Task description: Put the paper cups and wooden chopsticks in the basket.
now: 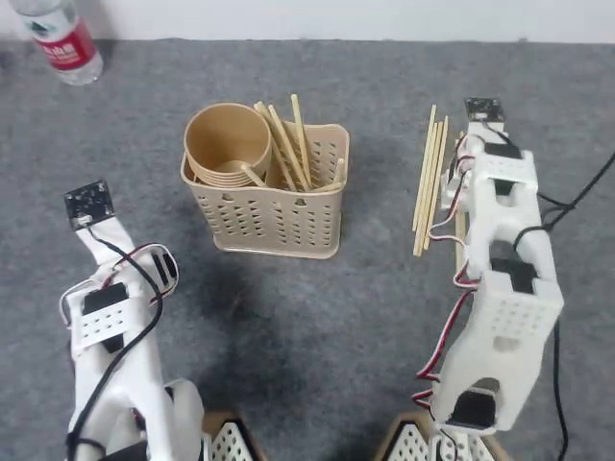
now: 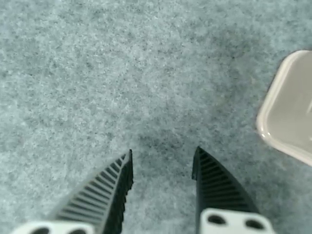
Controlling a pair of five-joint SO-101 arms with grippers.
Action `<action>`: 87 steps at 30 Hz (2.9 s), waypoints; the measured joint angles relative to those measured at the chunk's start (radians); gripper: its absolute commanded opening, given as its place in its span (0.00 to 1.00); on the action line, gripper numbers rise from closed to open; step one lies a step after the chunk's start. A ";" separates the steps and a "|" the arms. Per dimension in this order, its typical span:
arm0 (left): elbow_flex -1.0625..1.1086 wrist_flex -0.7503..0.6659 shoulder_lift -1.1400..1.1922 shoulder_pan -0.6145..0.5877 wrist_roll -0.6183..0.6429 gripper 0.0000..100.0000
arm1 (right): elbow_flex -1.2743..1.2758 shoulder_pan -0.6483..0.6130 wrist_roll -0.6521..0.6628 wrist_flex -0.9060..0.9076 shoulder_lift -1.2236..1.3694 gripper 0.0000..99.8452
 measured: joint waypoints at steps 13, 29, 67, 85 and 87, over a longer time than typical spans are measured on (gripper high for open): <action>0.000 0.000 0.000 0.000 0.000 0.19 | -0.172 0.008 0.002 0.166 0.080 0.01; 0.000 0.000 0.000 0.000 0.000 0.19 | -0.172 0.012 0.003 0.331 -0.313 0.01; 0.000 0.000 0.000 0.000 0.000 0.19 | -0.100 -0.259 0.003 0.308 -0.559 0.01; 0.009 0.000 0.000 0.000 0.000 0.19 | 0.574 -0.502 0.003 -0.091 -1.600 0.01; 0.011 0.000 0.000 0.000 0.000 0.19 | 0.738 -0.511 0.044 -0.287 -1.692 0.01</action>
